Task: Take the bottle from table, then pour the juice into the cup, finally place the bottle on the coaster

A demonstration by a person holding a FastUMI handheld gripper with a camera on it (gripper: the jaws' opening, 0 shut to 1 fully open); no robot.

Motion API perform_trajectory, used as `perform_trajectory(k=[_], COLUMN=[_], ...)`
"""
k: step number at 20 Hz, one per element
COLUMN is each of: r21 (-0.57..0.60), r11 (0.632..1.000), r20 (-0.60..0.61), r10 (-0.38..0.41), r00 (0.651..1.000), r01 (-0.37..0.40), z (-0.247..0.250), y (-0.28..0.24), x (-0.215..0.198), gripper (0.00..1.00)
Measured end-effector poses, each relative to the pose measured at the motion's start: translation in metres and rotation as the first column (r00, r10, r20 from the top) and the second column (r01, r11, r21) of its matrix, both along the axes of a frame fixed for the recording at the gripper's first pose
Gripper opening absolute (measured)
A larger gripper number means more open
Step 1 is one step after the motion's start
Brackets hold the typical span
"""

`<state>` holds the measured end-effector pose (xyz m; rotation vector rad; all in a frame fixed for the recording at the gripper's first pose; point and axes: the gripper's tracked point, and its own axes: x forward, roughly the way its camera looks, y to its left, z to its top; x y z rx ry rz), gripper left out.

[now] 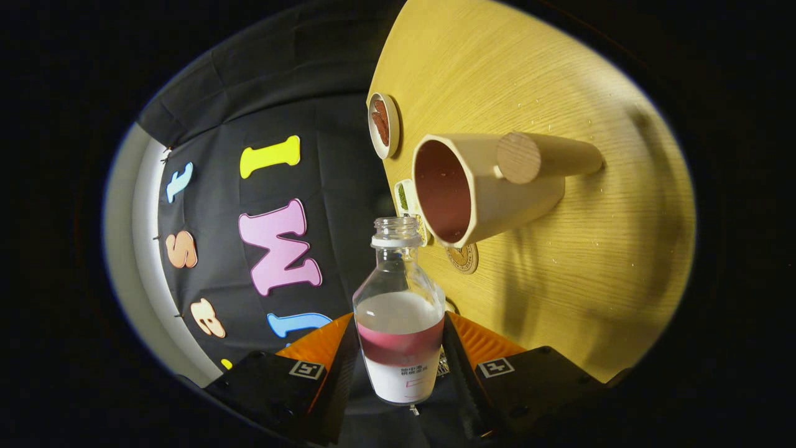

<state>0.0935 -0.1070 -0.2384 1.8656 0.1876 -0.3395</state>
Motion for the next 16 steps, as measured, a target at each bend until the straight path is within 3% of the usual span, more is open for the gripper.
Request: perform_trajectory(k=[16], r21=[0.106], r11=[0.991], r20=[0.025], r10=[-0.08], r00=[0.997], r01=[0.076], z=[0.0041], y=[-0.0025], x=[0.0012], gripper=[0.74])
